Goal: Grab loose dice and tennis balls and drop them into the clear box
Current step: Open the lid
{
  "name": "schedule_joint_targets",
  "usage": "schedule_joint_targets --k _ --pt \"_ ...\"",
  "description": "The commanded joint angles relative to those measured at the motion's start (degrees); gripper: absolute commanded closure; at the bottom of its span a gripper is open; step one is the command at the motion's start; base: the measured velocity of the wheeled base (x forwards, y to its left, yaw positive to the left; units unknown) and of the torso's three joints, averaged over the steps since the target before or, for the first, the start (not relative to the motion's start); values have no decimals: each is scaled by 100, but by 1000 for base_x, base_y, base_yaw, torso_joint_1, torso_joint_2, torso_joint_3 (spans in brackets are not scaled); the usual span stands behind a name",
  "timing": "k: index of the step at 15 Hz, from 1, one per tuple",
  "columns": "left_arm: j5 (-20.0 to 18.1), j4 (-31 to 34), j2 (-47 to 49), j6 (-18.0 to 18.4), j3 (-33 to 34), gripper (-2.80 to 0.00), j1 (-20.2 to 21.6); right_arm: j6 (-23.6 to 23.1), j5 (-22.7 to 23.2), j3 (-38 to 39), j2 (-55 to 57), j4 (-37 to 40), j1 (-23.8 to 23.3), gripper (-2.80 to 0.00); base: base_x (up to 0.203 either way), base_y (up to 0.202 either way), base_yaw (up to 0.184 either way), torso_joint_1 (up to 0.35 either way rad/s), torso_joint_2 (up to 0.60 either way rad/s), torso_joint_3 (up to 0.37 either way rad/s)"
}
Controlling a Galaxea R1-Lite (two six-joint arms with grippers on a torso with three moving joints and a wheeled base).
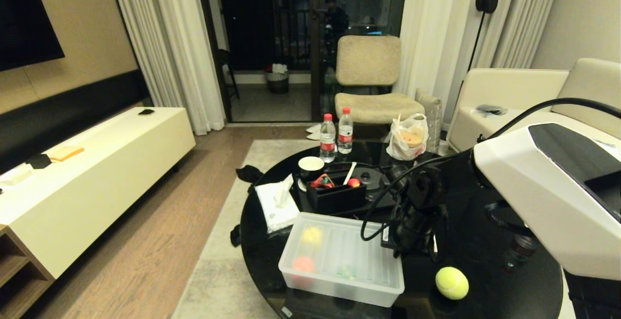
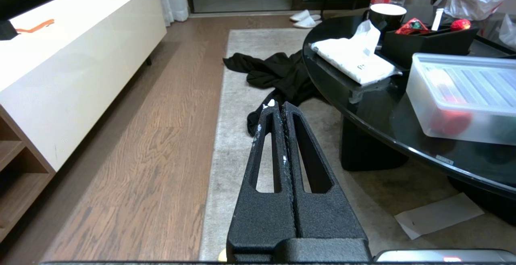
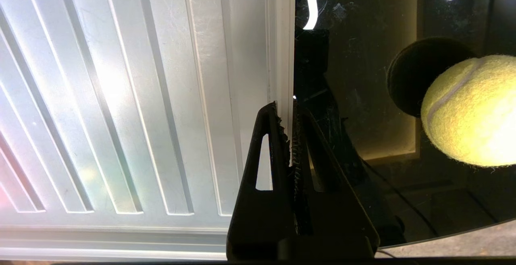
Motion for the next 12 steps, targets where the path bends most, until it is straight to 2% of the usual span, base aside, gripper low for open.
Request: schedule_joint_targets --k 1,12 --pt "0 -1 5 -2 18 0 -4 18 6 -3 -112 6 3 0 0 0 0 0 0 0" --pt "0 4 5 -2 16 0 3 11 33 51 -970 40 142 0 0 0 0 0 0 0"
